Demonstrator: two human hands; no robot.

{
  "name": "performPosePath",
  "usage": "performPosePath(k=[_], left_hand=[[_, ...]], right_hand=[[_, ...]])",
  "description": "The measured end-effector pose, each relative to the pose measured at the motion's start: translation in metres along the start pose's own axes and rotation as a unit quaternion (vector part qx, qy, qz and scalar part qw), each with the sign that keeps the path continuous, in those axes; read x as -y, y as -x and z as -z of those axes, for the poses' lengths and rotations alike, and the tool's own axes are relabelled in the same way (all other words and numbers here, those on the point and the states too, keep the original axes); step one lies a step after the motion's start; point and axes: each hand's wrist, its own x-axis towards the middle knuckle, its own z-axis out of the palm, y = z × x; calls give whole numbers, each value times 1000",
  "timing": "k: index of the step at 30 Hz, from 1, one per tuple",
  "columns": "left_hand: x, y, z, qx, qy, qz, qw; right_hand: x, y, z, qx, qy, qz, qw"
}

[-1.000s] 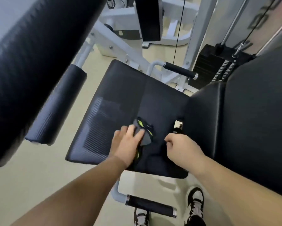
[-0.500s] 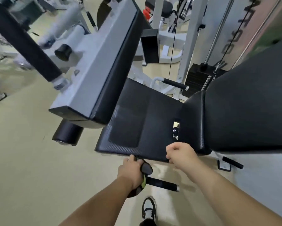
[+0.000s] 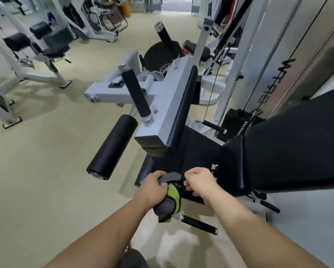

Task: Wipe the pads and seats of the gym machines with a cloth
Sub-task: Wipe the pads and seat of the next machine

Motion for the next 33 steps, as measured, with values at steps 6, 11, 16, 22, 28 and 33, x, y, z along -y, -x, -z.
performPosePath(k=[6, 11, 16, 22, 28, 33], left_hand=[[46, -15, 76, 29, 47, 2, 998], [86, -48, 144, 51, 90, 26, 994], [104, -84, 190, 63, 105, 35, 992], [119, -138, 177, 62, 78, -14, 995], [163, -196, 105, 83, 34, -91, 992], [199, -234, 48, 161, 22, -63, 985]], right_hand=[[7, 4, -80, -27, 11, -24, 999], [27, -9, -147, -81, -37, -49, 995], [72, -26, -188, -87, -60, -60, 993], [93, -96, -205, -159, 25, -81, 984], [79, -175, -218, -184, 67, -101, 975], [79, -238, -225, -185, 75, -122, 972]])
